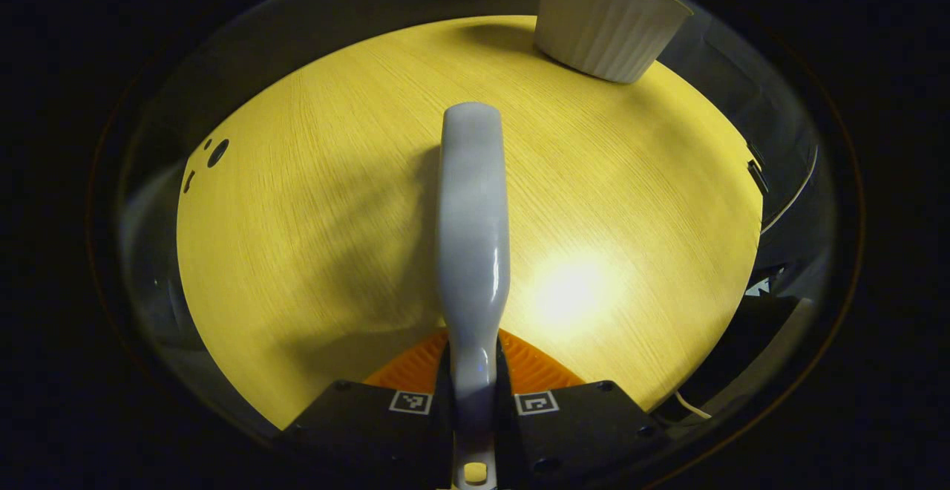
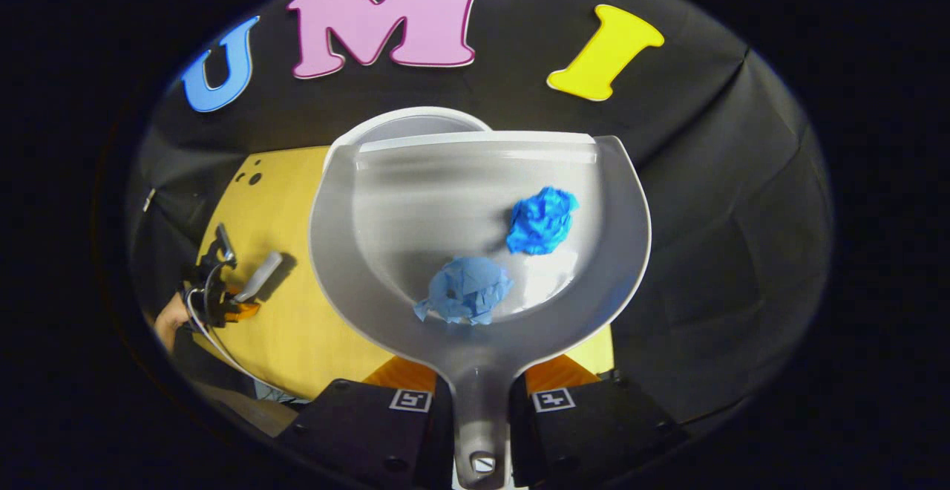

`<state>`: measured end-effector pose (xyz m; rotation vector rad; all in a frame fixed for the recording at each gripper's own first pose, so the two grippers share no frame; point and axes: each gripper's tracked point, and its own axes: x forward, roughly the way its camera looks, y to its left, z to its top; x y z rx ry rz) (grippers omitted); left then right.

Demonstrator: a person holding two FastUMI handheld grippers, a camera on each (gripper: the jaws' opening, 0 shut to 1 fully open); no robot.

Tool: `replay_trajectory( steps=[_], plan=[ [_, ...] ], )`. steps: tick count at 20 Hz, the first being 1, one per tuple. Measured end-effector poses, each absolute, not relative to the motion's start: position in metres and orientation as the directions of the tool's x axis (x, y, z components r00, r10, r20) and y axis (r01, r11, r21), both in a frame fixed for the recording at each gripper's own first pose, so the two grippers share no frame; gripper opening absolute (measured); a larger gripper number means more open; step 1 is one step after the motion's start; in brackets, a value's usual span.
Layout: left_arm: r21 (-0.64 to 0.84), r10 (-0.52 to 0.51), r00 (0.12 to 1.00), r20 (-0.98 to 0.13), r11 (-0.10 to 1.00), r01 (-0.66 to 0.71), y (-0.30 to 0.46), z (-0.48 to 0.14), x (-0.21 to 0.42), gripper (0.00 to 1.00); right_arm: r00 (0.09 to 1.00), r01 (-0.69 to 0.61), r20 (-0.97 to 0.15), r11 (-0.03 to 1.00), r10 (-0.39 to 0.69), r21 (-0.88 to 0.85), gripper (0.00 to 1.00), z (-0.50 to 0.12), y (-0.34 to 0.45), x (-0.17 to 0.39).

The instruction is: Pick up the small broom and dustpan from the desktop, sweep the trash into the dustpan with the broom, and then empty the trash into the garbage bin.

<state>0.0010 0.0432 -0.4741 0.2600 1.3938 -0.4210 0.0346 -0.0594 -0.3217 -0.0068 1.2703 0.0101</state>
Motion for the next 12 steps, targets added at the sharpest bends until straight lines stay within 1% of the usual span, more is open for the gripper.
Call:
replay_trajectory(
  steps=[2, 6, 9, 12],
  plan=[
    [-0.068, -0.131, 0.113, -0.985, 0.895, 0.441, 0.044, -0.475, 0.002, 0.26, 0.294, -0.057, -0.953, 0.995, -0.066, -0.087, 0.34, -0.327, -0.073, 0.062],
    [-0.056, -0.116, 0.104, -0.988, 0.888, 0.456, 0.042, -0.477, 0.002, 0.26, 0.280, -0.145, -0.950, 0.972, -0.139, -0.185, 0.34, -0.341, -0.076, 0.104],
    [-0.059, -0.118, 0.105, -0.987, 0.891, 0.450, 0.045, -0.478, 0.003, 0.26, 0.259, -0.226, -0.948, 0.942, -0.186, -0.246, 0.34, -0.353, -0.076, 0.123],
    [-0.053, -0.110, 0.101, -0.989, 0.891, 0.452, 0.045, -0.479, 0.004, 0.27, 0.250, -0.325, -0.938, 0.891, -0.241, -0.316, 0.34, -0.358, -0.079, 0.135]
  ],
)
